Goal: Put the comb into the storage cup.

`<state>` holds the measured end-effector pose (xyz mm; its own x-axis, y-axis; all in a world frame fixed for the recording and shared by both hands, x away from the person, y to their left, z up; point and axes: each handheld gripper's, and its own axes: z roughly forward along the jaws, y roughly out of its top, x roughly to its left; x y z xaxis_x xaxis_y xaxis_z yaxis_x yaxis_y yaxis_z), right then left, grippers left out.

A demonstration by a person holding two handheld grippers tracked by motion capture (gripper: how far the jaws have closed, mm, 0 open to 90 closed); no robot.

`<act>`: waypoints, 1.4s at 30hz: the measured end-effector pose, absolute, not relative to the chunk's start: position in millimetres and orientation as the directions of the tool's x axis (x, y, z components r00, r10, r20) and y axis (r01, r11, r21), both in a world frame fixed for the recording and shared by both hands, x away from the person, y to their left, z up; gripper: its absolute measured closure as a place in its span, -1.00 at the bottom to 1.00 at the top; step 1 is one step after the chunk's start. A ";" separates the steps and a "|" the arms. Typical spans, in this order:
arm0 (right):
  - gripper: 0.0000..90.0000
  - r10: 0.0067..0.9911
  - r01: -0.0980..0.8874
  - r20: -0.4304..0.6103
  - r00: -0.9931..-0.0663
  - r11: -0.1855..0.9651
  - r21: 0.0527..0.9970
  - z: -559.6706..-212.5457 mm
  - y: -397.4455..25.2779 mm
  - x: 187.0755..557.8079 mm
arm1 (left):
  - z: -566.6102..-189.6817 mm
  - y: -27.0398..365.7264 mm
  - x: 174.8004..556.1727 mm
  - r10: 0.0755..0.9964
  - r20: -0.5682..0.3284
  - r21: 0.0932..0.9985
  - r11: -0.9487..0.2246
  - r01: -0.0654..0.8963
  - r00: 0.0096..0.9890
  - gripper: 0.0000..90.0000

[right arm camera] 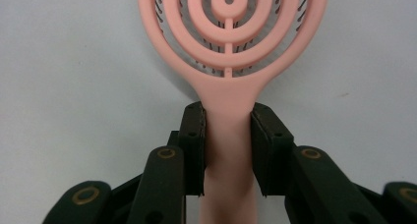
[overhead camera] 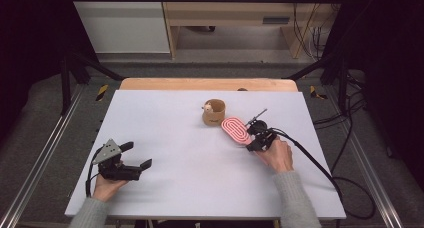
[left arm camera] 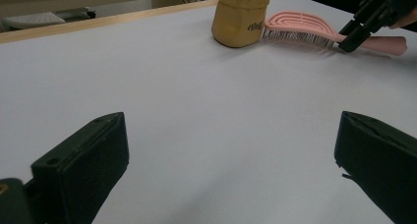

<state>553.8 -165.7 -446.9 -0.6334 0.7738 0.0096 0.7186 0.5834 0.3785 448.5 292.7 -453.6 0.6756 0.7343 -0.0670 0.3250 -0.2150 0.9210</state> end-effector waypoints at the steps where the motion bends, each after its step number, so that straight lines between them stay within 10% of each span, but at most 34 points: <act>1: 0.55 0.774 0.719 0.010 -0.633 0.583 0.379 -446.9 -165.7 553.8 | -453.6 292.7 448.5 0.734 -0.066 0.921 -0.216 0.325 0.676 -1.00; 42: 0.56 0.775 0.677 0.060 -0.629 0.508 0.532 -414.5 -184.5 532.6 | -453.4 292.4 448.4 0.734 -0.067 0.921 -0.214 0.324 0.676 -1.00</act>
<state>532.6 -184.5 -414.5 -0.6286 0.7754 0.0601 0.6775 0.5080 0.5320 448.4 292.4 -453.4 0.6761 0.7338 -0.0674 0.3244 -0.2143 0.9213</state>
